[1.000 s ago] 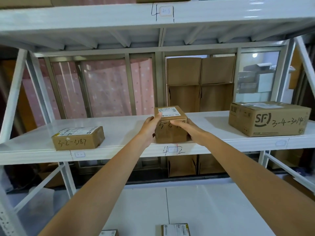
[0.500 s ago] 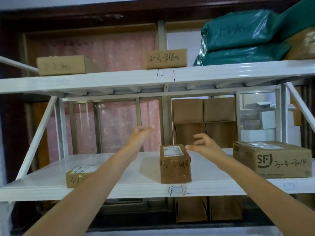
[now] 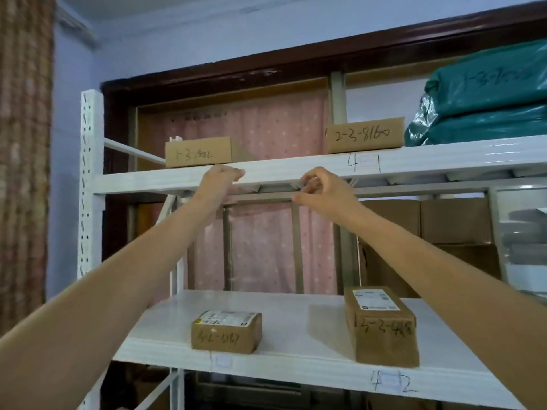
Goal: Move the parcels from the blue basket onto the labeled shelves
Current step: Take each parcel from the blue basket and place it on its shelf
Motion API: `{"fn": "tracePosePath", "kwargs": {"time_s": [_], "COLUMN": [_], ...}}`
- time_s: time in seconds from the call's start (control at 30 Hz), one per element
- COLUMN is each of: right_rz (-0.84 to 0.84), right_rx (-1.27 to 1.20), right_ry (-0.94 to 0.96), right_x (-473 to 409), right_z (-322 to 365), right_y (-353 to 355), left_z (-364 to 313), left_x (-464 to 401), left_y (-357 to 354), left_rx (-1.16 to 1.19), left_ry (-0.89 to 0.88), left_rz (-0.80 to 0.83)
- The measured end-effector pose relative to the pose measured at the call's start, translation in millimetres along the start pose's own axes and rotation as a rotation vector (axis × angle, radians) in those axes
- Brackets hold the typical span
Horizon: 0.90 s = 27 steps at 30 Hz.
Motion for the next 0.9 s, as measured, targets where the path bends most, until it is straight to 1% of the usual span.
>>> {"fn": "tracePosePath", "kwargs": {"time_s": [0.1, 0.2, 0.3, 0.4, 0.47, 0.53, 0.6, 0.67, 0.8, 0.9], "right_rz": [-0.132, -0.232, -0.31, -0.268, -0.221, -0.23, -0.274, -0.291, -0.282, -0.31], "right_rx": [0.1, 0.189, 0.245, 0.191, 0.166, 0.245, 0.319, 0.339, 0.471, 0.537], "right_ry": [0.101, 0.14, 0.102, -0.026, -0.106, -0.153, -0.156, -0.15, -0.133, -0.123], "right_x": [-34.8, -72.4, -109.3, -140.6, -152.2, -154.8, -153.8, -154.3, -158.0, -158.0], "right_z": [57.1, 96.4, 112.4, 102.5, 91.7, 84.1, 82.3, 82.2, 84.6, 84.4], "right_y": [-12.3, -26.6, -40.2, -60.1, -76.2, -84.6, -86.3, -88.7, -91.5, -91.5], "left_z": [-32.1, -57.3, -60.2, -45.8, -27.0, -2.3, 16.0, 25.0, 30.5, 29.6], "left_x": [-25.4, -52.9, -87.9, -122.0, -142.0, -156.5, -166.5, -174.6, -185.5, -189.4], "left_y": [55.6, 108.4, 155.4, 186.4, 197.5, 198.3, 195.6, 193.7, 192.9, 188.1], "left_rx": [-0.046, -0.141, -0.204, -0.307, -0.388, -0.445, -0.525, -0.621, -0.653, -0.689], "left_ry": [-0.124, -0.249, -0.259, -0.247, -0.232, -0.177, -0.153, -0.156, -0.125, -0.118], "left_rz": [-0.08, -0.139, -0.143, -0.107, -0.089, -0.046, -0.014, -0.002, -0.03, -0.033]}}
Point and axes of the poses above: each hand's wrist, its own x-axis away from the middle knuckle, its own y-axis out of the back of the hand, z = x × y, the point moved 10 cm from there along -x, towards the middle knuckle, and after that the axes turned 12 degrees about x, right-handed, at the moved point
